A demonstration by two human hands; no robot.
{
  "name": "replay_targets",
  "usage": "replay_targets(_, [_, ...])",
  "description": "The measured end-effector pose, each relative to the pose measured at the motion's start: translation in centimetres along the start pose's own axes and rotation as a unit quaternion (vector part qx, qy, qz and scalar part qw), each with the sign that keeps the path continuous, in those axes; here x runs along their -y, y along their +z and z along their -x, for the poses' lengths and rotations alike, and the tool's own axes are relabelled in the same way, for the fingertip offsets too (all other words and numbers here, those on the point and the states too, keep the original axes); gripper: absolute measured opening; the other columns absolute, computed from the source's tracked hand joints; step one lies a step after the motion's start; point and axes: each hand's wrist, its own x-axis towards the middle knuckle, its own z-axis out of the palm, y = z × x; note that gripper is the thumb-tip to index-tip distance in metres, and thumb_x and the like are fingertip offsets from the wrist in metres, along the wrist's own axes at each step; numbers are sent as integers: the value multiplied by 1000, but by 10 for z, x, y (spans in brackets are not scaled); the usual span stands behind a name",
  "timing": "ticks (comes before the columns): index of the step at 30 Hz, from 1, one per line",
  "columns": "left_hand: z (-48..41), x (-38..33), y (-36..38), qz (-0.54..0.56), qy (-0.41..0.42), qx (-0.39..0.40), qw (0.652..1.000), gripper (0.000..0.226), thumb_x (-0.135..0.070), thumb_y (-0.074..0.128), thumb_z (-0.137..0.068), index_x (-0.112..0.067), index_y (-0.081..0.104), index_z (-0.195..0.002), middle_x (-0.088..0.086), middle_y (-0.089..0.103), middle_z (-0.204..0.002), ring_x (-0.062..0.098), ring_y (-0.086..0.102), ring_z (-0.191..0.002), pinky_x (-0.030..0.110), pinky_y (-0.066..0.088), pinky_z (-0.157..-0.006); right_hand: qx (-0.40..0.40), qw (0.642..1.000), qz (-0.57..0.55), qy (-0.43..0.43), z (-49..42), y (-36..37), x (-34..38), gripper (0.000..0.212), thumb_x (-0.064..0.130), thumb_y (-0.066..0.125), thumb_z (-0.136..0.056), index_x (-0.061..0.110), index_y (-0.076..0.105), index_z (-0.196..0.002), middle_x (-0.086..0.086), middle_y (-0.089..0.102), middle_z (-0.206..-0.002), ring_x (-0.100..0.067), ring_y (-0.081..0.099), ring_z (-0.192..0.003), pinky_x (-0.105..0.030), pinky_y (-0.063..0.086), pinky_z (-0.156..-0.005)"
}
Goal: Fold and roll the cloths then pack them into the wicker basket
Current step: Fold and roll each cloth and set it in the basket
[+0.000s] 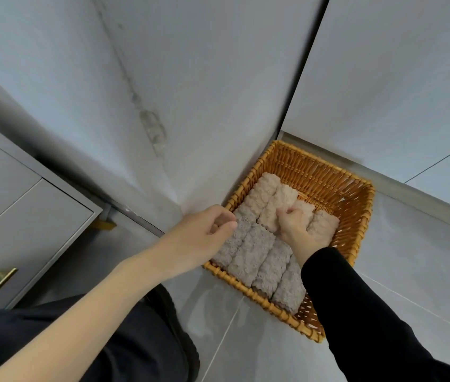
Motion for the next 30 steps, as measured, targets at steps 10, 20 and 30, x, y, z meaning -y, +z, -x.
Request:
replay_targets(10, [-1,-8,-4,16,10,1,1000,22,-44,41,-97,-39,51,-116,-23,54,-118,-10,48,-104,8,37,-75,94,910,342,-217,3,-10,-3,75,-5,59,-81,7,28,-149,-17,51,-126,-28,54,-112,-26,51,-80])
replay_targets(20, [10,-18,-10,20,28,-2,999,24,-41,40,-99,-35,52,-119,-19,54,-122,0,51,-111,16,41,-86,161,894,363,-207,43,-30,24,45,5,42,-97,6,41,-142,-10,43,-146,-24,42,-134,-33,35,-108])
replay_targets(30, [43,-43,-32,24,55,-53,997,24,-34,45,-99,-27,55,-120,-16,57,-117,2,51,-110,14,38,-84,203,870,254,-371,183,-62,78,34,11,48,-96,26,55,-126,7,60,-121,-5,61,-98,-17,52,-79])
